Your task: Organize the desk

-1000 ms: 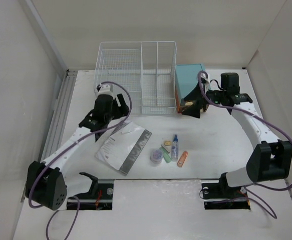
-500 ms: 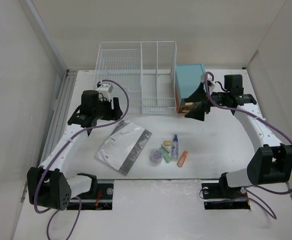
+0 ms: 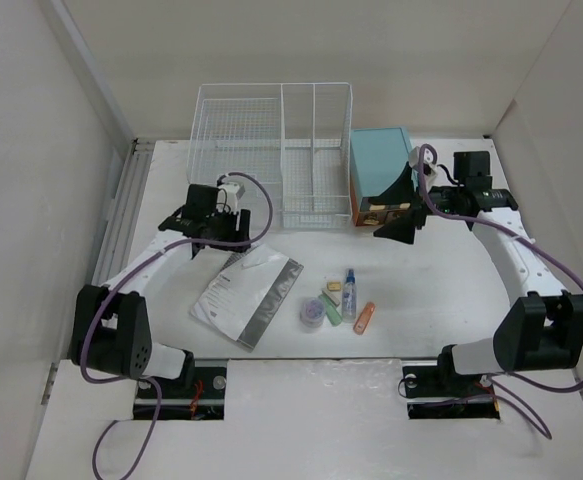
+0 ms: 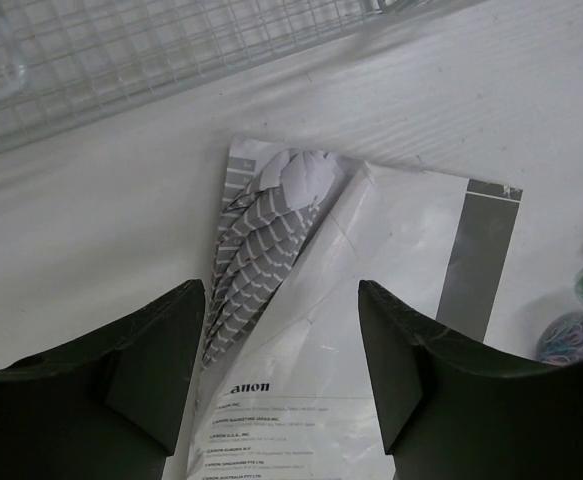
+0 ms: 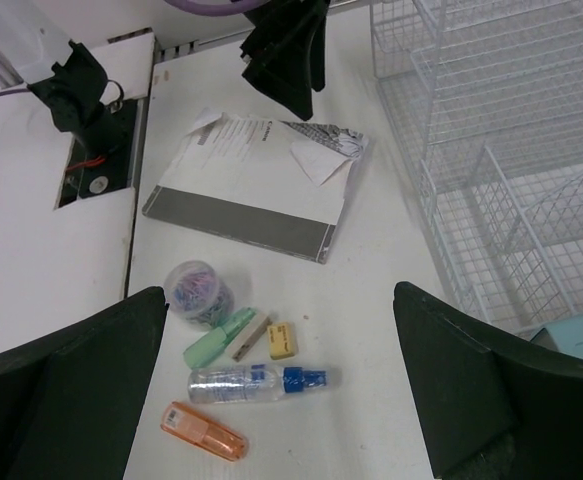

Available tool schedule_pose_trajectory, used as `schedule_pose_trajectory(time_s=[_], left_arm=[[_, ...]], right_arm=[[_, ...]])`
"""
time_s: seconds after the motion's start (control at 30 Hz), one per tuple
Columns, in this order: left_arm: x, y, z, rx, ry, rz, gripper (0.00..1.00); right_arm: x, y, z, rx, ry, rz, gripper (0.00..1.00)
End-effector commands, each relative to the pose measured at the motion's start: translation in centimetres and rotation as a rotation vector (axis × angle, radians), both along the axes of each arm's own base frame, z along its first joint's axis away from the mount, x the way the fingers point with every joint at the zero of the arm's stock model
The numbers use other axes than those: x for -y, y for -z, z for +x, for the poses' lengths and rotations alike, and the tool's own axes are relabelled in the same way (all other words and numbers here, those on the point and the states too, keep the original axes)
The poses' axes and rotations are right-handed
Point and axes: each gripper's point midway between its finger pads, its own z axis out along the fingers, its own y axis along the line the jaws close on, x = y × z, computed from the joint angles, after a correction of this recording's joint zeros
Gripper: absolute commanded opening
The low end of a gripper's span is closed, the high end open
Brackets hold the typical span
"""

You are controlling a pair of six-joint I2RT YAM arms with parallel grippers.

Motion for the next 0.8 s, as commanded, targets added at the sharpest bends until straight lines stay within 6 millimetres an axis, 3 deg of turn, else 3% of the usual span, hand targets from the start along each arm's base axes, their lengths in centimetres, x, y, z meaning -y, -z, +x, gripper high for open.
schedule_pose_trajectory(time_s=[0.0, 0.13, 0.23, 0.47, 0.77], left_arm=[[0.4, -0.7, 1.2, 0.057, 0.036, 0.05, 0.59], [0.8, 2.0, 0.6, -0.013, 0.059, 0.103, 0.59], [1.0, 2.9, 0.7, -0.025, 0.067, 0.144, 0.59], [-1.6, 3.1, 1.5, 0.028, 0.027, 0.279, 0.59], [-2.2, 4.5, 0.5, 0.013, 0.067, 0.313, 0.59]], right_arm=[[0.0, -2.0, -0.7, 0.091, -0.037, 0.035, 1.0], [0.0, -1.6, -0.8, 0.066, -0.038, 0.034, 1.0], [0.0, -1.9, -0.8, 0.086, -0.046, 0.039, 1.0], [0.2, -2.0, -0.8, 0.086, -0.045, 0.046, 1.0], [0.2, -1.9, -0.9, 0.081, -0.053, 0.051, 1.0]])
